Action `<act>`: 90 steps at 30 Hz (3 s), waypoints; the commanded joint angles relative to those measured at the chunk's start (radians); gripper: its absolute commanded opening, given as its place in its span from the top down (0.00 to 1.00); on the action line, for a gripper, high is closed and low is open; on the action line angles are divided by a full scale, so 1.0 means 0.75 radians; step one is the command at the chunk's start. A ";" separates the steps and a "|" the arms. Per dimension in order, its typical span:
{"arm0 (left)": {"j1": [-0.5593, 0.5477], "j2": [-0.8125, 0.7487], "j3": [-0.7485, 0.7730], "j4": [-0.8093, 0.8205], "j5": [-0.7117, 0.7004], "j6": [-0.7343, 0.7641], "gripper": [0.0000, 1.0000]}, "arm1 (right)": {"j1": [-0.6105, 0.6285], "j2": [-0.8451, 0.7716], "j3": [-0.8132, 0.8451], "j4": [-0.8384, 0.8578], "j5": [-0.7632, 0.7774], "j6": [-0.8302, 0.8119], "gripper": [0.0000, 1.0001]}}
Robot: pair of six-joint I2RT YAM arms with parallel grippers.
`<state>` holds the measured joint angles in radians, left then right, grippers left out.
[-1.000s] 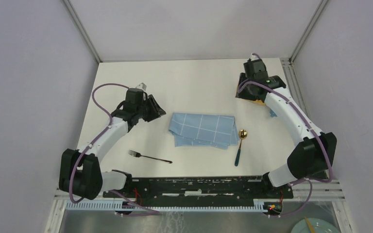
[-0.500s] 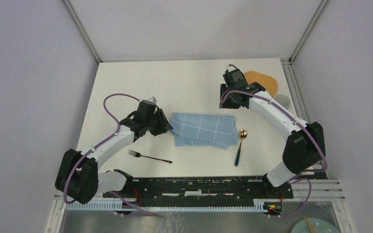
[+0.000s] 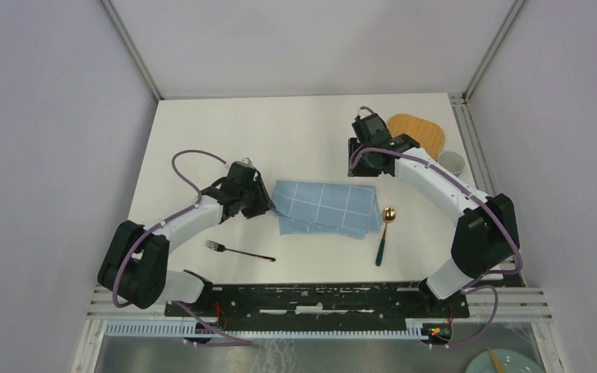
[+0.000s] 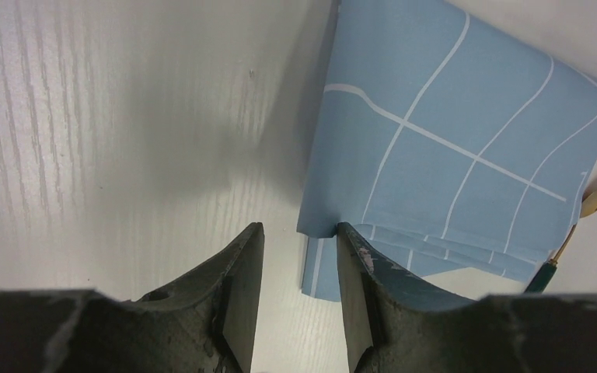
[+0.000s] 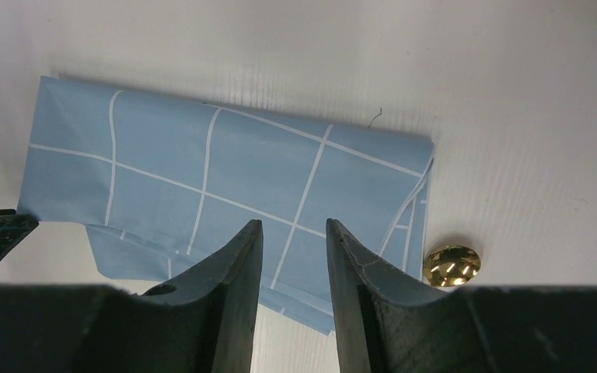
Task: Set the dinner table for one person
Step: Flatten out the napkin at the center of the board.
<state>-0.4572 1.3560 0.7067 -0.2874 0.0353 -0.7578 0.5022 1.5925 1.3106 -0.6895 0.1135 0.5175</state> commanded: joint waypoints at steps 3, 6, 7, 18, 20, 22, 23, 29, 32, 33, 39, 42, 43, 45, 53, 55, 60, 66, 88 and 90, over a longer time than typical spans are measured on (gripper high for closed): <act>-0.010 0.052 -0.015 0.159 -0.009 -0.007 0.53 | 0.009 -0.005 0.000 0.026 0.032 -0.023 0.59; -0.012 0.074 -0.016 0.185 -0.002 -0.016 0.53 | 0.010 -0.004 -0.002 0.024 0.038 -0.025 0.59; -0.013 0.085 -0.016 0.187 -0.002 -0.016 0.53 | 0.010 -0.003 0.000 0.022 0.042 -0.025 0.59; -0.042 0.166 -0.003 0.250 0.003 -0.027 0.74 | 0.010 -0.004 -0.016 0.012 0.056 -0.031 0.60; -0.048 0.168 0.007 0.254 -0.002 -0.027 0.94 | 0.012 -0.006 -0.031 0.016 0.054 -0.030 0.60; -0.053 0.163 0.024 0.240 -0.011 -0.025 0.98 | 0.014 -0.008 -0.057 0.021 0.047 -0.029 0.61; -0.058 0.153 0.033 0.226 -0.018 -0.025 0.98 | 0.017 -0.008 -0.073 0.027 0.046 -0.029 0.61; -0.080 0.030 0.102 0.127 -0.094 -0.041 0.98 | 0.038 -0.031 -0.208 0.056 0.060 -0.022 0.62; -0.084 -0.020 0.152 0.098 -0.104 -0.050 0.98 | 0.052 -0.066 -0.271 0.066 0.063 -0.014 0.62; -0.086 -0.029 0.182 0.084 -0.109 -0.051 0.98 | 0.054 -0.076 -0.287 0.068 0.063 -0.008 0.62; -0.096 -0.039 0.288 0.040 -0.120 -0.067 0.98 | 0.071 -0.164 -0.391 0.069 0.103 0.022 0.62; -0.098 -0.035 0.313 0.028 -0.125 -0.064 0.98 | 0.076 -0.198 -0.432 0.070 0.128 0.029 0.62; -0.099 -0.033 0.314 0.023 -0.127 -0.063 0.98 | 0.076 -0.202 -0.441 0.069 0.131 0.031 0.62; -0.100 -0.031 0.306 0.019 -0.126 -0.065 0.98 | 0.076 -0.201 -0.448 0.068 0.127 0.029 0.62; -0.100 -0.056 0.276 0.046 -0.151 -0.125 0.98 | 0.100 -0.225 -0.455 0.095 0.081 0.034 0.62; -0.102 -0.061 0.283 0.079 -0.161 -0.135 0.98 | 0.114 -0.241 -0.477 0.132 0.036 0.028 0.62; -0.100 -0.038 0.325 0.116 -0.165 -0.162 0.98 | 0.208 -0.273 -0.512 0.188 0.055 0.001 0.61; -0.099 -0.040 0.330 0.163 -0.228 -0.223 0.98 | 0.232 -0.282 -0.573 0.258 -0.022 0.027 0.60; -0.100 0.012 0.302 0.178 -0.175 -0.203 0.98 | 0.247 -0.473 -0.947 0.651 0.098 0.500 0.56; -0.101 0.011 0.296 0.176 -0.173 -0.199 0.98 | 0.241 -0.457 -0.974 0.707 0.099 0.542 0.55</act>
<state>-0.5301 1.3678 0.9184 -0.2214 -0.0944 -0.8818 0.6853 1.2629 0.6174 -0.3141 0.1616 0.8349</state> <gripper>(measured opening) 0.043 0.447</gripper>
